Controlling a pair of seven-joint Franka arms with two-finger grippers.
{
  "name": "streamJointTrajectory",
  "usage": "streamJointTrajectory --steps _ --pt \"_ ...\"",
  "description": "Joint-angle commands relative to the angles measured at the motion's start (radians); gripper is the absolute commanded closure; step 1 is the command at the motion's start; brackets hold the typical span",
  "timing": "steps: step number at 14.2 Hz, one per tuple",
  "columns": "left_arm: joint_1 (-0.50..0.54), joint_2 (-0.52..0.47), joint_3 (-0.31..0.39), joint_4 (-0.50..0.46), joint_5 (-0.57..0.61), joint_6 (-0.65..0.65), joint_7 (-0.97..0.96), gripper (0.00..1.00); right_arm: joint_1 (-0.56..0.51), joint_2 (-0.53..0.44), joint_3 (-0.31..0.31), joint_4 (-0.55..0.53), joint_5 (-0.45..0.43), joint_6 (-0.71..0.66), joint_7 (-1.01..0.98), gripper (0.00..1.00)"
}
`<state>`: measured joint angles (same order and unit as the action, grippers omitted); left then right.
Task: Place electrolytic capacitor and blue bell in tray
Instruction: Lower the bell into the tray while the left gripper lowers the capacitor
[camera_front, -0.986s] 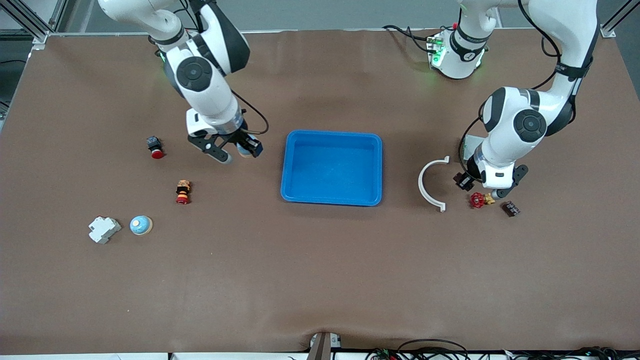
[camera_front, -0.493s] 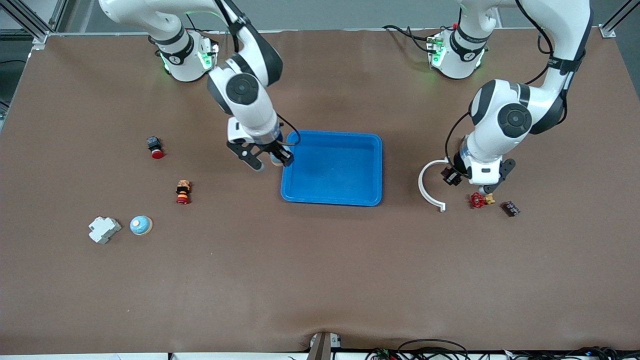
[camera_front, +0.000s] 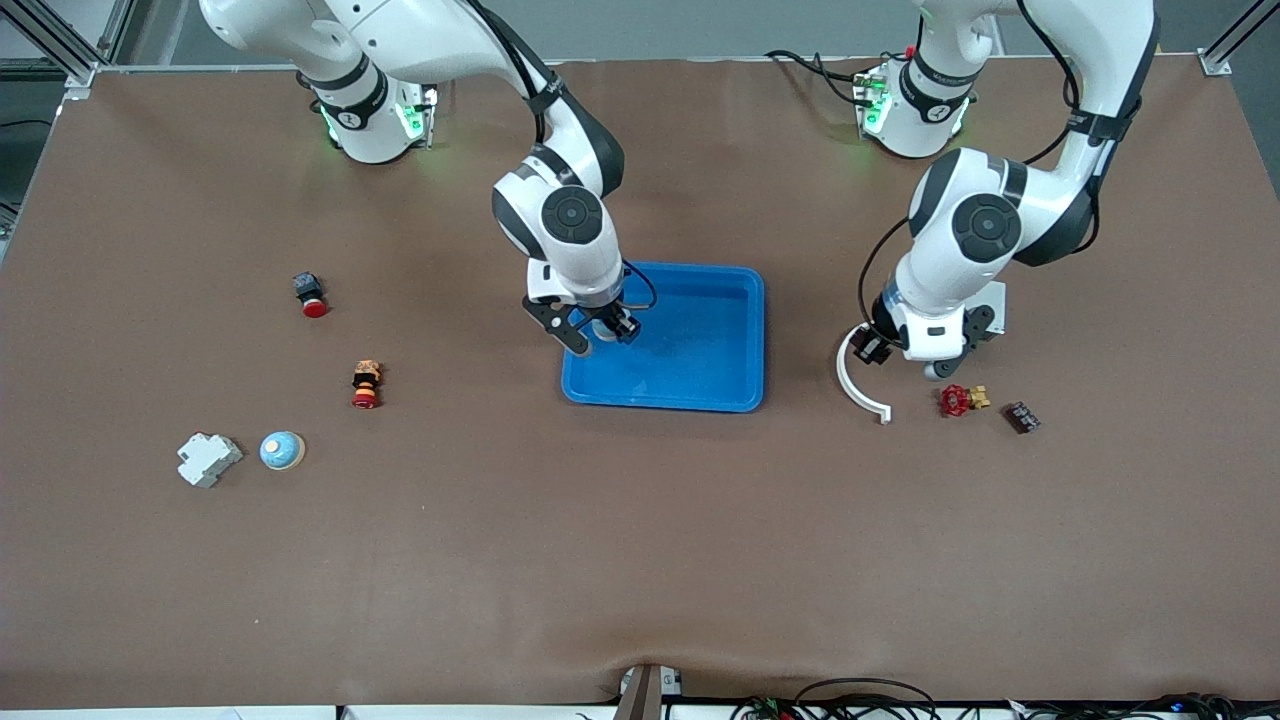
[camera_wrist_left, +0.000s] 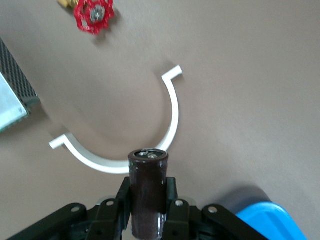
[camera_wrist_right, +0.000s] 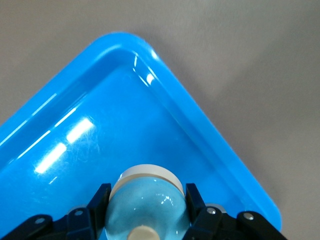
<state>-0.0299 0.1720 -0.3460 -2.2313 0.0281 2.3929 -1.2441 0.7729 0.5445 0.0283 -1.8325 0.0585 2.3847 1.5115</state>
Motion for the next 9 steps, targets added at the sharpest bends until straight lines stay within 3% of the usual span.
streamJointTrajectory --steps 1,9 --pt "-0.021 0.017 -0.027 0.025 -0.008 -0.021 -0.076 1.00 0.041 0.018 -0.016 0.018 -0.009 0.002 0.049 1.00" --pt "-0.149 0.112 -0.025 0.073 -0.007 -0.015 -0.316 1.00 0.106 0.037 -0.018 0.010 -0.016 0.045 0.190 1.00"
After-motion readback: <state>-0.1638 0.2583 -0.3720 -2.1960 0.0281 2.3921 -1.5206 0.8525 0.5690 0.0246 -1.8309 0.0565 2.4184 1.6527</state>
